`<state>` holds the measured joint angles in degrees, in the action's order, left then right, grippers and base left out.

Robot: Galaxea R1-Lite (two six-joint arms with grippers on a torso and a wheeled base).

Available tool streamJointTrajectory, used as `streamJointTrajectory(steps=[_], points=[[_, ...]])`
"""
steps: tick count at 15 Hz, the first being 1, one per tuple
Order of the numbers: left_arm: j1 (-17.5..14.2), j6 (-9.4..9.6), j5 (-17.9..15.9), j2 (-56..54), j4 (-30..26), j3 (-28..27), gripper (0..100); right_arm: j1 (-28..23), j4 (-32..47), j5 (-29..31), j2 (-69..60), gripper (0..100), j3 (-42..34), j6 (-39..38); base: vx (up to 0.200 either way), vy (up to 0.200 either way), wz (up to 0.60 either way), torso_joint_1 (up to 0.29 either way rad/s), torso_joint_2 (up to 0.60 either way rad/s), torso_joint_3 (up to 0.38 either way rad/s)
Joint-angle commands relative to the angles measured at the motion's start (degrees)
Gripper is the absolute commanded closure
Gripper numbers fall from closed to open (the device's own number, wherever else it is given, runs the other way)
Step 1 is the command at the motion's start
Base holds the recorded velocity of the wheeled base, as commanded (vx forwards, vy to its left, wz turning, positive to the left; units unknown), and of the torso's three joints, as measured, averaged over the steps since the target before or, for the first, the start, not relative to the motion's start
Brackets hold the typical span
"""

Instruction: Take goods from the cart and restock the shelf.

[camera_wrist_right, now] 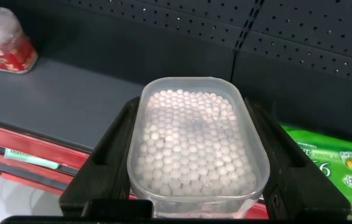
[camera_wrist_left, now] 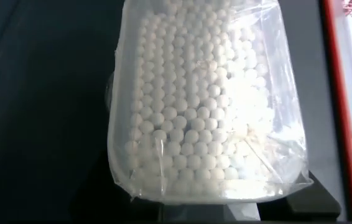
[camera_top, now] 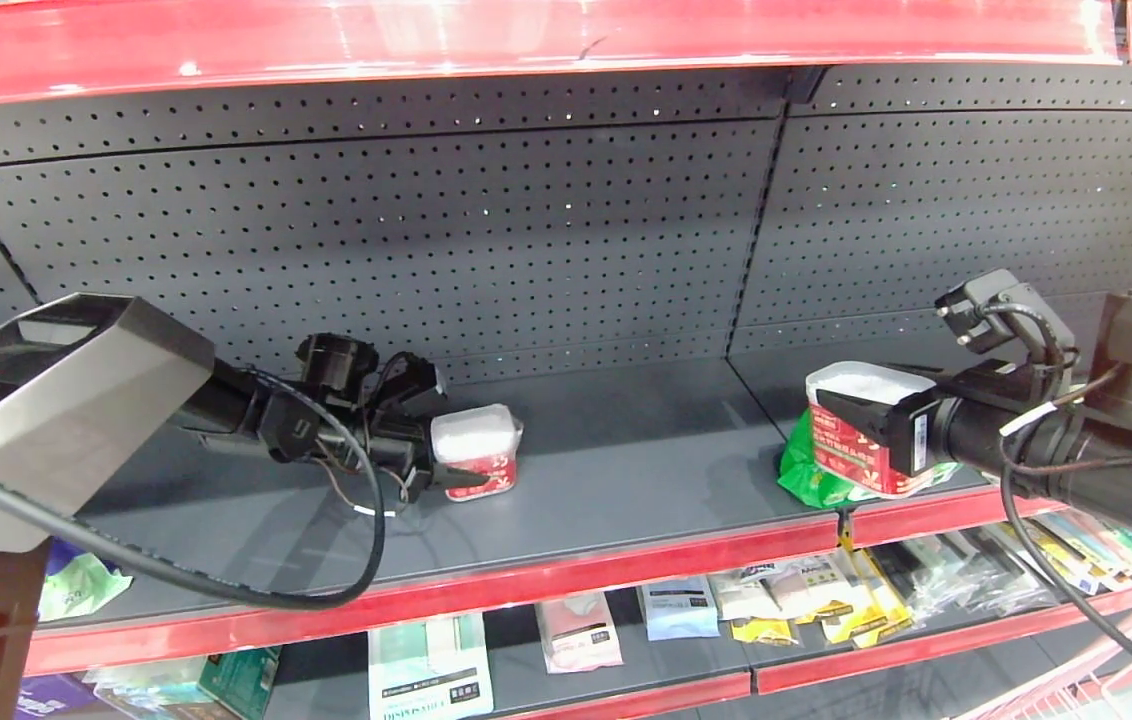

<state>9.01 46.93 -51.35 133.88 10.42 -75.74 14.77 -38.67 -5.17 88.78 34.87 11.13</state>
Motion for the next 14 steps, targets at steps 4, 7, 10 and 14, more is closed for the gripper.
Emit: streamJointTrajectory(steps=[4,7,10,14], points=[[-0.22,3.08,-1.48,-4.94,0.04,5.16,100,0.08,0.0,-0.02,-0.1,100,-0.15,0.03,0.0,0.0,0.0,0.0,0.0,0.0],[-0.31,4.75,-1.83,-5.21,0.04,6.13,100,0.08,0.0,0.07,-0.1,100,-0.15,0.03,0.0,0.0,0.0,0.0,0.0,0.0],[-1.89,7.82,-2.27,-6.0,-1.28,6.92,100,0.17,0.0,0.07,0.16,100,0.03,0.03,0.0,0.0,0.0,0.0,0.0,0.0],[-3.3,13.89,-3.67,-7.31,-5.76,8.68,100,0.69,0.0,-0.02,0.42,100,0.29,-0.06,0.0,0.0,0.0,0.0,0.0,0.0]])
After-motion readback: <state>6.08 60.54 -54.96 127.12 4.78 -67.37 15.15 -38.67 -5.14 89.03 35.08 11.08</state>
